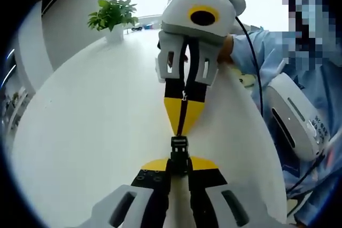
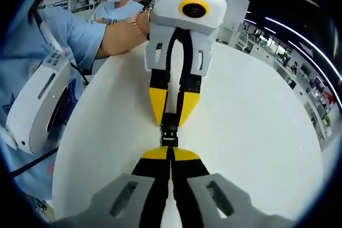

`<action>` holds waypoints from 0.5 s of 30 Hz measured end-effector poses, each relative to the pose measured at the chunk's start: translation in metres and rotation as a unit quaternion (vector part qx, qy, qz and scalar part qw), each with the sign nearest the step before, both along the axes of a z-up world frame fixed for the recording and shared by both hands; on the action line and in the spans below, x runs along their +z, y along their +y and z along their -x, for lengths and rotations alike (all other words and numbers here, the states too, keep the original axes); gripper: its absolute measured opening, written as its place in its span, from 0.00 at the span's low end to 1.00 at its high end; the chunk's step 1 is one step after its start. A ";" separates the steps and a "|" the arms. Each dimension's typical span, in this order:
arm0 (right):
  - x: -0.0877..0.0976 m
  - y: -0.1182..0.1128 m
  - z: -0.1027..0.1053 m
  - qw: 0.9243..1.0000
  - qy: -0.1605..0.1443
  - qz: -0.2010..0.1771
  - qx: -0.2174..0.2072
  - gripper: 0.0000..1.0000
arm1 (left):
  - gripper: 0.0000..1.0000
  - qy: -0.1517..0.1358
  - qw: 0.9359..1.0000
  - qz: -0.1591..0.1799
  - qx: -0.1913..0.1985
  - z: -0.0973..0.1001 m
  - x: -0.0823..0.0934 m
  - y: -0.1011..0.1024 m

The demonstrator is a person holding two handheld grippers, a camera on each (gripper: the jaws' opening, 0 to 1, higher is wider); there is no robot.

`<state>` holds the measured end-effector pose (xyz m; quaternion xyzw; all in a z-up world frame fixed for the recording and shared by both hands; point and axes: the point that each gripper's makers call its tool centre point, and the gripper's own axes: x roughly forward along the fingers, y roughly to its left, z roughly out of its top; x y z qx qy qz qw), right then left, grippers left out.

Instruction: Snap the two parts of the plastic buckle together until the buckle closes and remains connected.

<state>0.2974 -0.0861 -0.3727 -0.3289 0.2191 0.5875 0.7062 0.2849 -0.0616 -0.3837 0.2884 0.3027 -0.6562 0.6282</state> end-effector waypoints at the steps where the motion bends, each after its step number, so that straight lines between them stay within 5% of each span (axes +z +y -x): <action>1: 0.000 0.000 0.000 1.000 -0.001 0.000 0.000 0.00 | 0.10 -0.003 1.000 -0.002 0.001 0.000 0.000 0.000; 15: 0.000 0.000 0.001 1.000 -0.010 0.004 0.005 0.00 | 0.10 -0.004 1.000 -0.002 0.000 0.002 -0.002 0.001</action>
